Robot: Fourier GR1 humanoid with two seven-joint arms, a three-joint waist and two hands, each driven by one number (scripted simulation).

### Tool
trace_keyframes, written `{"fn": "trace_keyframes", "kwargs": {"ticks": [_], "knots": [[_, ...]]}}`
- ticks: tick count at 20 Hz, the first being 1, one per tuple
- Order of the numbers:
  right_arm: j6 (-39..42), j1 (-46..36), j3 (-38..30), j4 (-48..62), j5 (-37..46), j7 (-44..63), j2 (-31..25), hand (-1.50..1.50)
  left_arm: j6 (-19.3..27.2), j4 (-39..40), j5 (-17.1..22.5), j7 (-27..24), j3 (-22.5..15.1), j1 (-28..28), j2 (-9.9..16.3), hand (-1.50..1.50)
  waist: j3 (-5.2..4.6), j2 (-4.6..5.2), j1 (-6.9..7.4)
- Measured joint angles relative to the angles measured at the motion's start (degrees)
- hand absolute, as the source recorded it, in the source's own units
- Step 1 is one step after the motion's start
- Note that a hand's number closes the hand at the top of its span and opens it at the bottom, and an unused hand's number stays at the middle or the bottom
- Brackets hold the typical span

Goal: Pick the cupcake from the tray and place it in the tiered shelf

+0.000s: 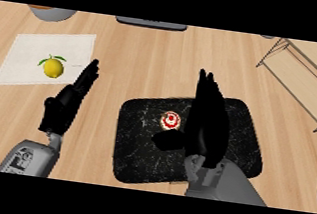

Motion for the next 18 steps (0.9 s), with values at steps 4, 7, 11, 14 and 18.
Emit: {"fn": "trace_keyframes", "kwargs": {"ticks": [4, 7, 11, 14, 18], "knots": [[0.75, -0.55, -0.15, 1.21, 1.07, -0.03, 0.32, -1.5, 0.15, -0.09, -0.36, 0.43, -0.15, -0.01, -0.48, 0.0, 0.03, 0.03, -0.03], [0.78, -1.1, -0.08, 2.48, 0.87, -0.08, 0.4, -1.5, -0.27, 0.45, -0.4, 0.01, 0.13, -0.44, -0.41, 0.0, 0.04, 0.1, 0.07], [0.9, -0.97, -0.26, 3.16, 0.65, -0.11, 0.45, -1.5, -1.04, -0.39, -0.01, -0.23, 0.61, 0.61, 0.18, 0.0, 0.05, 0.06, 0.23], [0.87, -0.85, -0.39, 3.9, 0.34, -0.13, 0.47, -1.5, -1.02, -0.24, -0.36, -0.27, 0.63, 0.25, 0.05, 0.0, 0.06, 0.09, 0.13], [0.59, -1.59, -0.91, 5.7, -0.2, -0.15, 0.48, -1.5, -0.57, -0.79, -0.81, 0.37, 0.44, 0.15, -0.46, 0.0, 0.06, 0.1, 0.29]]}}
